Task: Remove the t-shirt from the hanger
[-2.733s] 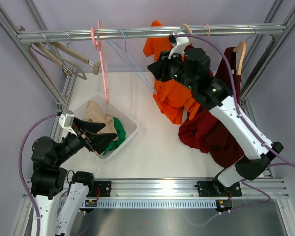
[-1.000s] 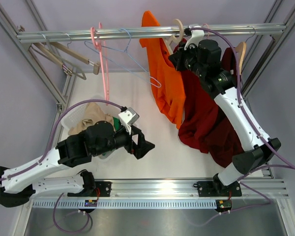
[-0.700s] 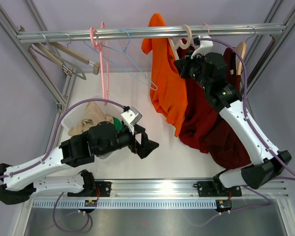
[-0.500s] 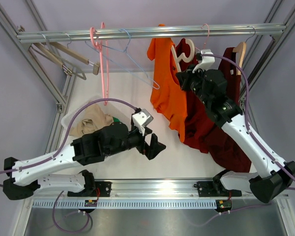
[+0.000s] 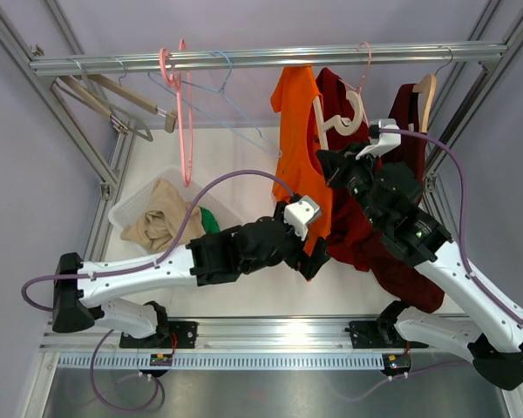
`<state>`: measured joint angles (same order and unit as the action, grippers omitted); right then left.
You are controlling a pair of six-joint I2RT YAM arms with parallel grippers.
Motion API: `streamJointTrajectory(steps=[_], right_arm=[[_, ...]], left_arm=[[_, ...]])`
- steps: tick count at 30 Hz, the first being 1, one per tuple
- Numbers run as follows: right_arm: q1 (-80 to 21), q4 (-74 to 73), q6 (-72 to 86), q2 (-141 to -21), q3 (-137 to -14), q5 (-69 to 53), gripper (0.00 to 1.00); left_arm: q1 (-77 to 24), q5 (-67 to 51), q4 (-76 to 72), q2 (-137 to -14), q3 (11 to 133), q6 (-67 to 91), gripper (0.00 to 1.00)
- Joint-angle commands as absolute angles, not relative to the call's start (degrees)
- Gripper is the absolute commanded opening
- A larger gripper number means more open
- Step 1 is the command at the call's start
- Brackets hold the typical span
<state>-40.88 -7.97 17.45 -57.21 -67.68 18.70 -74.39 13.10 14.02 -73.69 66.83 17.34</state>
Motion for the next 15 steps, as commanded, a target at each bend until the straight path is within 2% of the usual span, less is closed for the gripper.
streamJointTrajectory(steps=[1,3,4,5,6,7,8,15], right_arm=[[-43.06,-2.28,20.04,-54.06,-68.03,22.24,0.00],[-43.68,-3.07,19.95,-53.27,-68.03,22.15,0.00],[-43.94,-3.34,19.95,-52.30,-67.94,22.24,0.00],[-43.95,-3.43,19.78,-51.77,-67.77,22.24,0.00],[-43.95,-3.78,19.60,-50.64,-67.76,22.32,0.00],[-43.95,-3.95,19.16,-50.19,-67.85,22.59,0.00],[-43.95,-4.22,18.99,-49.66,-67.94,22.67,0.00],[-43.95,-1.23,16.26,-48.25,-68.38,27.15,0.00]], left_arm=[[-74.97,20.90,7.47,-76.81,71.36,16.26,0.96],[-75.23,22.93,6.42,-78.48,71.63,15.65,0.90],[-75.23,23.03,5.46,-78.75,71.72,15.47,0.57],[-75.41,22.94,5.45,-79.36,71.98,15.47,0.38],[-75.67,22.94,5.45,-79.45,72.07,15.47,0.24],[-76.37,22.77,5.45,-79.54,72.16,15.38,0.04],[-76.90,22.50,5.36,-79.54,72.16,14.95,0.00],[-86.65,21.53,5.54,-76.04,65.05,15.20,0.00]])
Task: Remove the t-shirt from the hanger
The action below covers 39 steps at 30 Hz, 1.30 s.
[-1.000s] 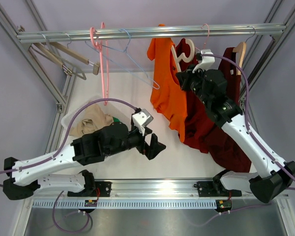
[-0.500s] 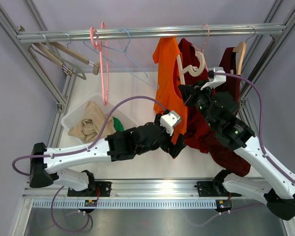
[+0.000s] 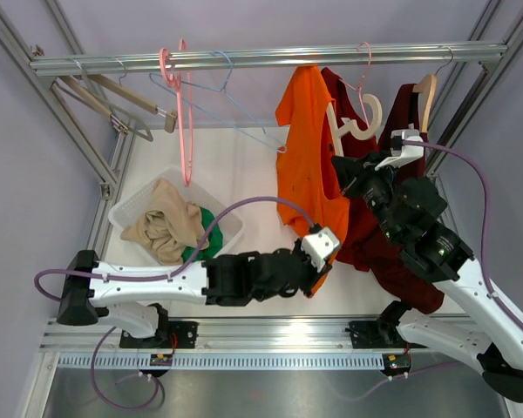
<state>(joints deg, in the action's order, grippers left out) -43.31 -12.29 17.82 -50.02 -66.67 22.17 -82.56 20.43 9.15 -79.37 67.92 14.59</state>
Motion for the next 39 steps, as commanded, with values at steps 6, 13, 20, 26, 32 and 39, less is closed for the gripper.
streamJointTrajectory(steps=[6,13,20,26,32,39], right_arm=[[-44.03,7.19,15.99,-52.63,-69.95,28.65,0.00],[-43.07,10.99,15.73,-61.08,-79.88,28.48,0.00],[-42.54,-3.03,14.85,-61.53,-91.49,22.07,0.00],[-42.63,-21.94,14.24,-50.20,-86.41,14.33,0.00],[-42.63,-26.97,15.91,-30.88,-74.54,14.08,0.00],[-42.63,-34.63,18.18,-23.47,-74.80,5.20,0.00]], left_arm=[[-94.83,21.62,5.54,-77.42,59.07,21.88,0.00],[-98.26,18.20,3.43,-84.72,57.75,24.26,0.00],[-98.26,18.27,1.76,-86.23,55.73,23.82,0.00],[-97.56,26.10,6.59,-73.93,56.95,16.80,0.00],[-90.82,23.42,1.60,-64.25,63.97,9.32,0.00],[-81.14,16.79,-2.54,-67.49,72.50,4.75,0.00]])
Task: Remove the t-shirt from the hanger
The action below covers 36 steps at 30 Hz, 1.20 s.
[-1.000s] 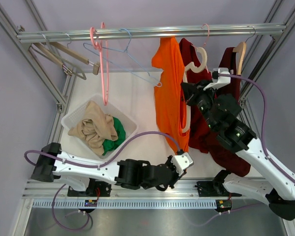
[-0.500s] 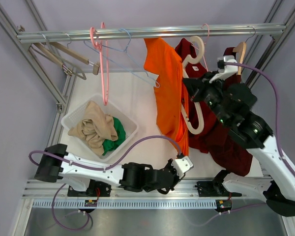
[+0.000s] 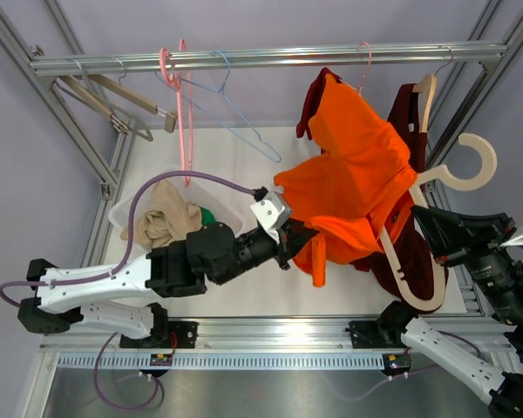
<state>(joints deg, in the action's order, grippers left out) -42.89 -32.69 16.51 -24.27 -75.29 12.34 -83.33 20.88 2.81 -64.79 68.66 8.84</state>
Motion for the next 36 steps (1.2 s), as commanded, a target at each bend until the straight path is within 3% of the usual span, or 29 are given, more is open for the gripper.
streamJointTrajectory(steps=[1,7,10,11,12,15,17,19,20,36], right_arm=[[-42.63,-34.63,18.80,-22.86,-74.88,3.71,0.00],[-42.63,-34.10,22.32,-20.04,-76.99,-7.29,0.00],[-42.63,-33.93,23.37,-19.95,-77.34,-9.66,0.00],[-42.63,-33.66,23.64,-19.95,-77.26,-11.06,0.00],[-42.71,-33.40,23.99,-20.04,-77.34,-11.86,0.00],[-42.71,-33.14,25.04,-20.48,-78.39,-15.02,0.00],[-42.71,-33.31,25.75,-20.65,-79.53,-16.60,0.00],[-42.71,-33.83,26.28,-20.48,-80.68,-16.96,0.00],[-42.71,-34.53,26.37,-20.22,-80.94,-16.35,0.00],[-43.24,-50.62,21.80,-17.49,-93.68,-1.41,0.00]], left_arm=[[-80.51,16.70,-3.77,-68.37,73.47,3.27,0.00],[-71.56,10.31,-17.39,-72.94,71.54,5.86,0.01],[-70.05,6.94,-19.51,-75.83,72.59,6.51,0.35],[-70.05,6.86,-20.38,-76.55,73.12,6.50,0.69],[-69.87,6.86,-20.74,-77.16,73.47,6.42,0.80],[-69.35,6.68,-21.27,-78.92,75.66,6.24,0.89],[-69.00,5.02,-21.88,-79.98,76.81,6.42,0.79],[-68.82,2.38,-22.15,-80.51,78.48,6.24,0.44],[-68.91,2.46,-22.24,-80.25,78.66,6.24,0.02],[-68.91,1.06,-7.49,-61.72,77.25,5.37,0.00]])
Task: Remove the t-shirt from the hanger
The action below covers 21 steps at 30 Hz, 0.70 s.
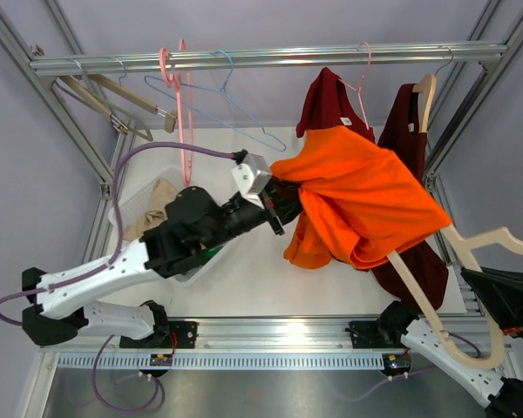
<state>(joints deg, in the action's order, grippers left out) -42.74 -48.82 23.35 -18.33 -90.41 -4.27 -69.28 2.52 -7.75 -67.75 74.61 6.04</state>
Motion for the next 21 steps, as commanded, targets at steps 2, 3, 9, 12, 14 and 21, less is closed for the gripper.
streamJointTrajectory(steps=[2,3,9,12,14,21], right_arm=[[-43.24,-50.80,21.45,-17.58,-94.92,-0.27,0.00],[-43.24,-50.80,21.10,-17.84,-94.83,-0.26,0.00],[-43.24,-48.44,19.08,-19.68,-91.85,4.12,0.00],[-43.16,-46.59,18.19,-21.00,-90.09,4.05,0.00],[-43.24,-45.36,17.67,-21.71,-89.30,3.17,0.00],[-43.24,-41.32,17.23,-24.61,-85.44,-2.89,0.00]], left_arm=[[-68.91,3.85,-0.64,-60.21,80.31,3.70,0.00],[-68.91,5.17,1.99,-59.16,83.99,1.60,0.00],[-68.82,17.30,14.67,-56.34,94.73,-5.96,0.00],[-68.64,23.45,15.30,-54.06,95.28,-8.69,0.00],[-68.64,25.38,14.33,-52.48,94.31,-10.19,0.00],[-66.01,37.61,-5.48,-41.43,74.04,-25.82,0.00]])
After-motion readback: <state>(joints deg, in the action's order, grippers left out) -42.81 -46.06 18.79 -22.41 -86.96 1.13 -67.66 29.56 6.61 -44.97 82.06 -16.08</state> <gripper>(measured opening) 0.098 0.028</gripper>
